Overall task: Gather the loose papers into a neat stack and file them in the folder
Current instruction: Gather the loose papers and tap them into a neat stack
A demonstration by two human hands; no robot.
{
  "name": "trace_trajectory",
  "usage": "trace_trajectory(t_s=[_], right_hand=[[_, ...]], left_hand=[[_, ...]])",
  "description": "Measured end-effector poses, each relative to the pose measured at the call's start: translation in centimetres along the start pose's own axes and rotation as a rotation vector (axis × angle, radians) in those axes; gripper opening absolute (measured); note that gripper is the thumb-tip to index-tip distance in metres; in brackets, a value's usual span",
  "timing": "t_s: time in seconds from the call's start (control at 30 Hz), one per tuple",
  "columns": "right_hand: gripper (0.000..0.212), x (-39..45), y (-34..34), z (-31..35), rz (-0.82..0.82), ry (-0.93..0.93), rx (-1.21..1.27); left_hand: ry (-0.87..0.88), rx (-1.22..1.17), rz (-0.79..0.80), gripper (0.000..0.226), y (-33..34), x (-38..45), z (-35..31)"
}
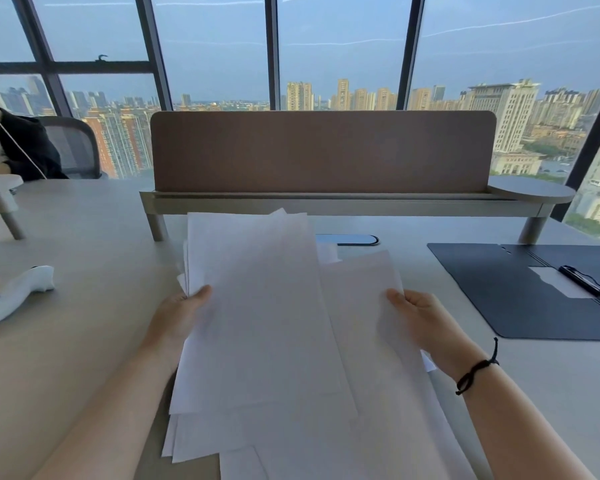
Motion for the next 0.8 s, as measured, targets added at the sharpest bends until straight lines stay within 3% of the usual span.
trace_trajectory(t_s=[0.13, 0.2, 0.33, 0.43, 0.5, 0.8], right_hand=[[0.04, 0.4, -1.9, -0.6, -0.132, 0.104, 0.192], [0.036, 0.3, -2.1, -0.6, -0.149, 0.113, 0.199], [0.032, 0.5, -2.7, 0.0, -0.19, 0.062, 0.208], [0.041, 0.4, -3.3, 0.9, -0.237, 0.005, 0.168], [0.035, 0.1, -3.3, 1.5, -0.276, -0.033, 0.17], [0.035, -0.9, 0.7, 1.8, -0.19, -0.025, 0.186]], left_hand=[[-0.031, -0.05, -0.029, 0.018, -1.6, 0.8, 0.1], [-0.083, -0.084, 0.029, 0.017, -1.2, 0.5, 0.4], [-0.122, -0.061, 0.216, 0.022, 1.2, -1.1, 0.6], [-0.1, -0.051, 0.257, 0.022, 2.0, -1.8, 0.2], [-0.101, -0.063, 0.255, 0.022, 2.5, -2.1, 0.3], [-0.095, -0.072, 0.276, 0.026, 4.5, -3.2, 0.9]])
Point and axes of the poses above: each hand's wrist, its own x-axis towards the middle knuckle, its own y-axis out of the palm, z = x × y, the point moved 10 cm from there along x, towards the middle knuckle, and after that the axes turned 13 degrees about -z, right-handed, at the moved point
